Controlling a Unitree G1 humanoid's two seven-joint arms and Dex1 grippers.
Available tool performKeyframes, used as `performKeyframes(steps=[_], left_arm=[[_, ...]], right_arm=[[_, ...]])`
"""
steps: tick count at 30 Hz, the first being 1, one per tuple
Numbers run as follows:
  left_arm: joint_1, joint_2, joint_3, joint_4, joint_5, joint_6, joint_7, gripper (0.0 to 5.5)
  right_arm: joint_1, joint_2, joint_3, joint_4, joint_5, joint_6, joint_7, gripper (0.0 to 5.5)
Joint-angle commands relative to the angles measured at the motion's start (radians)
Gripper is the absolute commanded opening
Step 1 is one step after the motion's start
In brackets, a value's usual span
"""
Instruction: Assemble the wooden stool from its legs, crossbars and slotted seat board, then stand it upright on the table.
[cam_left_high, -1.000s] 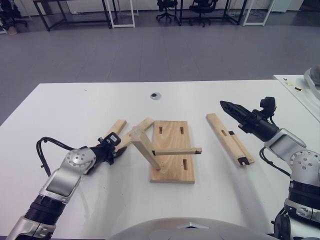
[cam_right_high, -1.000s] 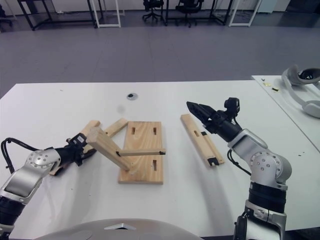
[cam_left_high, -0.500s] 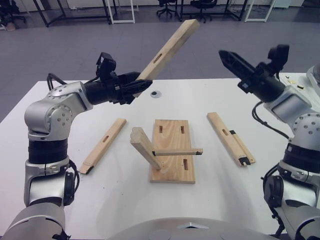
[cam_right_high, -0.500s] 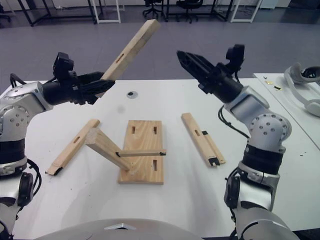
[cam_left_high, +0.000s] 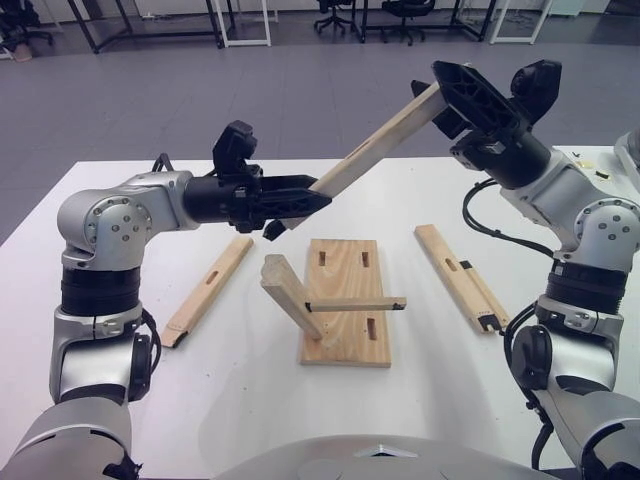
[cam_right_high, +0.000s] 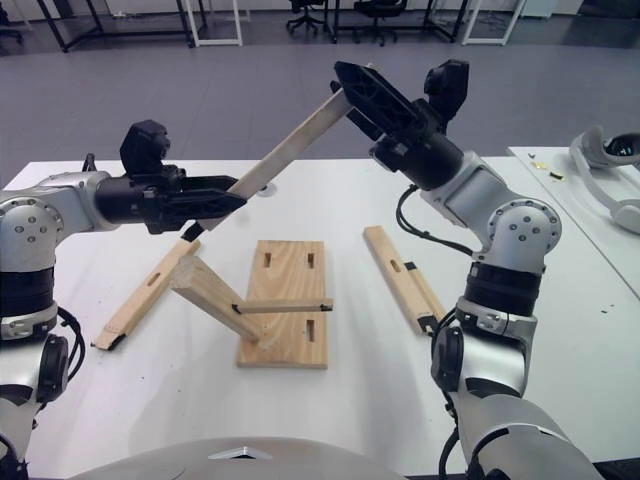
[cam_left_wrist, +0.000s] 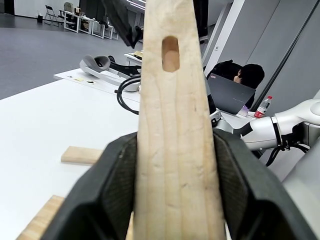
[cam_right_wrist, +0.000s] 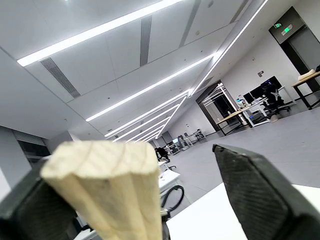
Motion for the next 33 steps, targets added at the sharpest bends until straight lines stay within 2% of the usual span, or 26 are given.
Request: performKeyframes(steps=[1,7,8,13,15,16,20,21,26,30,33], left_arm=[[-0.007,0.014,0.001,-0.014,-0.009,0.001,-0.01,2.09],[-0.013,0.008,-0.003,-0.012,-0.005,-0.002,-0.005,2.09],[-0.011,0.006,-0.005,-0.015,-0.006,0.0,-0.004,2.09],[0.001,0.0,-0.009,-0.027,-0.002,0.001,0.01,2.09],[0.004,-0.013,-0.011,-0.01,0.053,-0.052,0.047,2.09],[0.005,-0.013,-0.018,0.009,0.08,-0.068,0.06,2.46],[0.054,0.006,-0.018,0.041,0.149,-0.143,0.064,3.24],[0.076,0.014,-0.009,0.046,0.169,-0.169,0.063,3.26],[0.257,0.052,0.14,0.064,0.215,-0.287,0.108,3.26],[0.415,0.024,0.252,-0.041,0.185,-0.331,0.167,3.26],[0.452,0.011,0.291,-0.075,0.168,-0.346,0.201,3.26]], right_arm=[[-0.012,-0.029,-0.005,-0.002,0.048,0.034,0.01,3.55],[0.03,-0.053,0.011,-0.013,0.033,0.05,0.054,2.2],[0.034,-0.056,0.016,-0.017,0.025,0.05,0.06,2.11],[0.019,-0.071,0.02,0.003,0.012,0.047,0.064,2.11],[0.014,-0.091,0.039,-0.002,-0.025,0.044,0.087,2.11],[0.006,-0.102,0.051,-0.004,-0.047,0.042,0.098,2.11],[-0.055,-0.15,0.095,0.012,-0.16,0.017,0.159,2.09],[-0.071,-0.172,0.105,0.021,-0.197,0.01,0.182,2.09],[-0.008,-0.354,0.163,-0.055,-0.389,-0.043,0.403,2.09],[0.13,-0.455,0.12,-0.178,-0.376,-0.022,0.561,2.09],[0.227,-0.485,0.061,-0.271,-0.35,-0.02,0.586,2.09]])
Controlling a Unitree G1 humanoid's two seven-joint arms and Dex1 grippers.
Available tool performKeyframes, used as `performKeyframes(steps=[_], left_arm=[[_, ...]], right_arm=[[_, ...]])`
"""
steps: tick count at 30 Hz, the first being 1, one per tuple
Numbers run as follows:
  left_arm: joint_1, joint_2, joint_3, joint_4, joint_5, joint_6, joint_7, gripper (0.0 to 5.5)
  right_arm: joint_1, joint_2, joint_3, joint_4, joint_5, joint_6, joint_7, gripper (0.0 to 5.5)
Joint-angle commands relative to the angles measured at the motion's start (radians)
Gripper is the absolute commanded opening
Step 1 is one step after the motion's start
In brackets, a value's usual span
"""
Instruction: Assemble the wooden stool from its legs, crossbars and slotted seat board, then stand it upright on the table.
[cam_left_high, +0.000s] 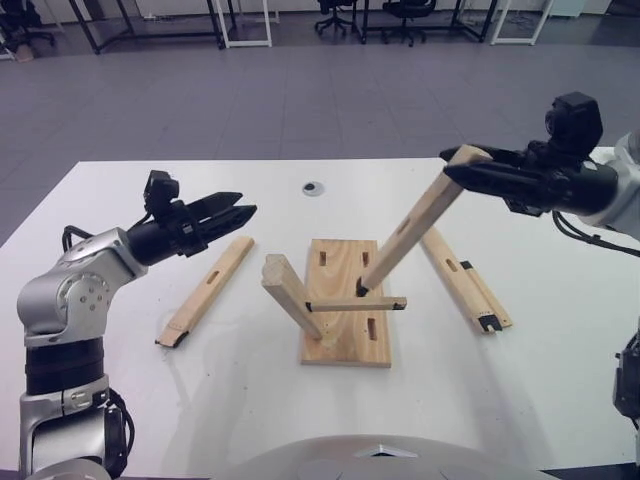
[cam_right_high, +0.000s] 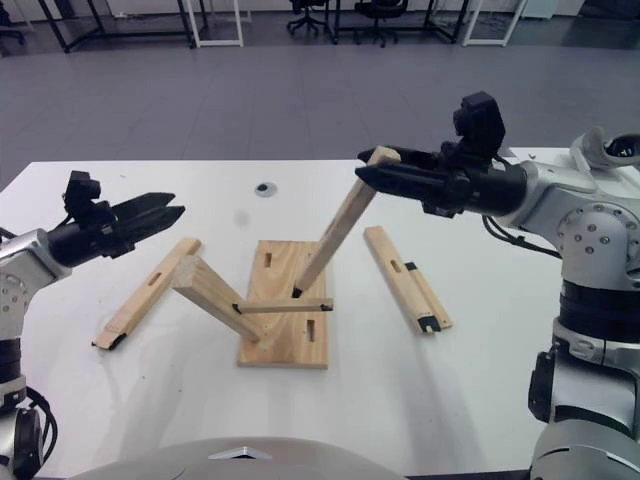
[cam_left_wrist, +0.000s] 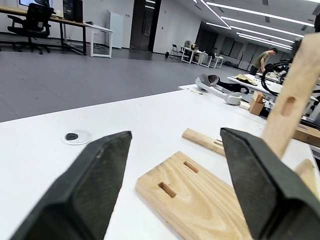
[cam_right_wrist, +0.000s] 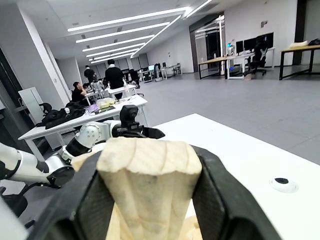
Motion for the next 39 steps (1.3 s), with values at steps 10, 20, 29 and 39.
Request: performKeyframes(steps=[10,20,29,39], left_arm=[[-0.044,0.038,0.028,0.033,-0.019,-0.045,-0.012,3.26],[-0.08,0.05,0.019,0.005,-0.042,-0.019,0.012,3.26],[-0.142,0.074,-0.011,0.025,-0.039,-0.03,0.001,3.26],[-0.204,0.092,-0.062,0.073,-0.018,-0.05,-0.03,3.26]], right_arm=[[0.331,-0.019,-0.084,-0.226,-0.103,-0.142,0.008,2.09],[0.448,0.026,-0.137,-0.278,-0.074,-0.258,0.048,2.08],[0.508,0.042,-0.132,-0.315,-0.101,-0.327,0.069,2.08],[0.552,0.062,-0.008,-0.293,-0.194,-0.437,0.106,2.08]])
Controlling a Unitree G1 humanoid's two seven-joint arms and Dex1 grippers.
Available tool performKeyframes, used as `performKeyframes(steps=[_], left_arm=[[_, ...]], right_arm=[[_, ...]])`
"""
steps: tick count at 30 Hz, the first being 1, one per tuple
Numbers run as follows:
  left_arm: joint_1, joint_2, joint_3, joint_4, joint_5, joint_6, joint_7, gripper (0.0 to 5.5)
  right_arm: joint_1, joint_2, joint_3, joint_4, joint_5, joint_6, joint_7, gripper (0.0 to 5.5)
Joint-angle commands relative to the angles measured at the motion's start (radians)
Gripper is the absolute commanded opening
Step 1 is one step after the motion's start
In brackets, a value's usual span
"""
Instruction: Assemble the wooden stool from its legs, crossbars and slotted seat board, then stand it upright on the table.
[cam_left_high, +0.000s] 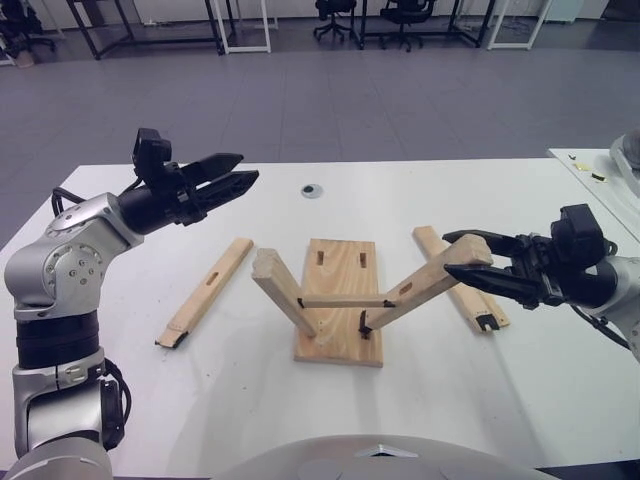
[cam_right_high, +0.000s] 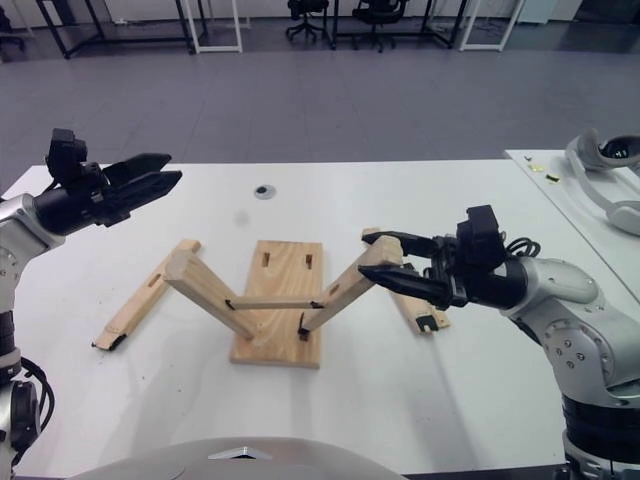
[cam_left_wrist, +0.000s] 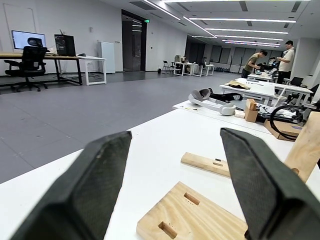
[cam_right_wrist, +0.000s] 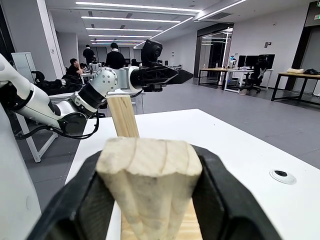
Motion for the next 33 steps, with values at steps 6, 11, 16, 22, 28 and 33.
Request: performKeyframes(steps=[6,11,16,22,28,33], left_arm=[[-0.004,0.038,0.0,0.097,0.06,-0.077,-0.088,3.26],[0.006,0.031,-0.002,0.123,0.077,-0.108,-0.107,3.26],[0.037,0.02,0.011,0.053,0.058,-0.081,-0.073,3.26],[0.06,0.015,0.022,0.022,0.045,-0.07,-0.05,3.26],[0.098,0.014,0.029,0.024,0.043,-0.091,-0.059,3.26],[0.142,-0.005,0.043,0.003,0.039,-0.108,-0.044,3.26]], right_arm=[[0.009,-0.048,0.007,0.016,-0.016,0.002,0.041,2.08],[-0.005,-0.078,-0.02,0.024,-0.001,0.011,0.047,2.07],[-0.033,-0.114,-0.034,0.026,0.016,0.028,0.066,2.07],[-0.031,-0.134,0.013,0.0,-0.041,0.009,0.096,2.07],[-0.07,-0.135,0.056,0.013,-0.084,-0.009,0.082,2.07],[-0.168,-0.142,0.099,0.039,-0.087,0.008,0.095,2.07]])
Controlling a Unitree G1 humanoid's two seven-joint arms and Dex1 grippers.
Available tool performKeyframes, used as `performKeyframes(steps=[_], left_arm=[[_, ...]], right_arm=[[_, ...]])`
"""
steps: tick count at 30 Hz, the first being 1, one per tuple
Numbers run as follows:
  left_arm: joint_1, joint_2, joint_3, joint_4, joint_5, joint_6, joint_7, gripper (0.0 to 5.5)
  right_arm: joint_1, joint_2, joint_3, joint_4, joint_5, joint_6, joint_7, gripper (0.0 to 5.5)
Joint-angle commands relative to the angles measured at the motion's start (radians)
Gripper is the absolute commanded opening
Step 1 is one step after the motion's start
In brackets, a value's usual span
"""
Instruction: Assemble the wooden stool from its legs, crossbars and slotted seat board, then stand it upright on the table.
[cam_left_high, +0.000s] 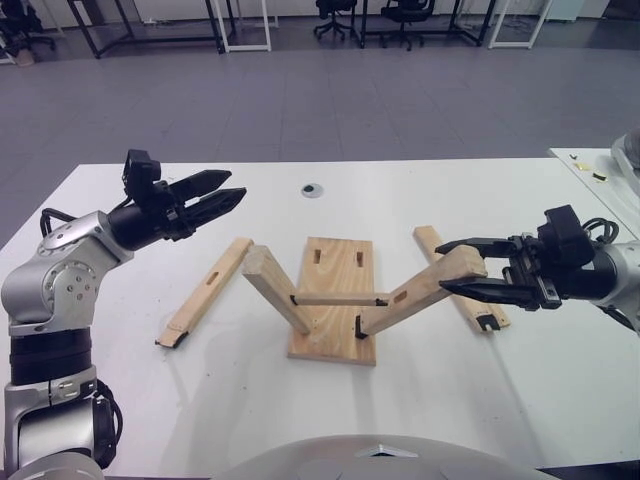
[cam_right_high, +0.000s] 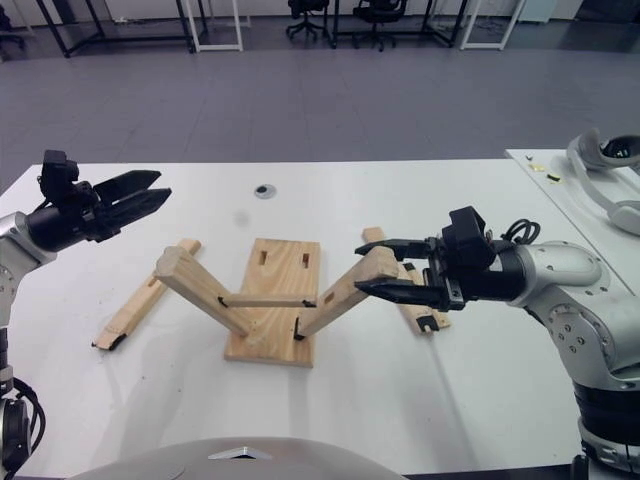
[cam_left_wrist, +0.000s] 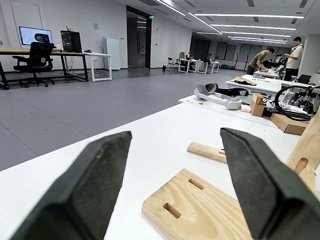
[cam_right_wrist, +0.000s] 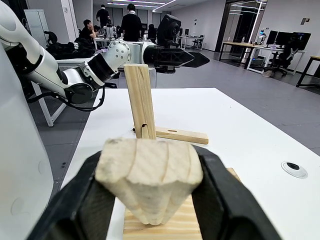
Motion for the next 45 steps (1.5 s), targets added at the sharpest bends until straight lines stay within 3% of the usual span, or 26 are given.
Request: performKeyframes(steps=[1,21,29,40,45], left_arm=[[0.036,-0.024,0.013,-0.029,0.002,-0.02,0.023,3.26],[0.2,-0.171,0.029,-0.204,-0.016,-0.073,0.178,3.26],[0.283,-0.247,0.021,-0.302,-0.011,-0.12,0.264,3.26],[0.281,-0.337,-0.07,-0.389,0.155,-0.25,0.461,3.26],[0.286,-0.347,-0.101,-0.399,0.197,-0.259,0.507,3.26]], right_arm=[[-0.088,-0.022,0.044,0.013,-0.021,0.014,0.015,2.07],[-0.338,-0.036,0.302,0.148,-0.175,0.041,0.163,2.07],[-0.462,-0.052,0.485,0.212,-0.312,0.034,0.275,2.07],[-0.517,0.014,0.567,0.216,-0.35,0.027,0.275,2.07],[-0.457,0.024,0.566,0.227,-0.402,0.042,0.142,2.07]])
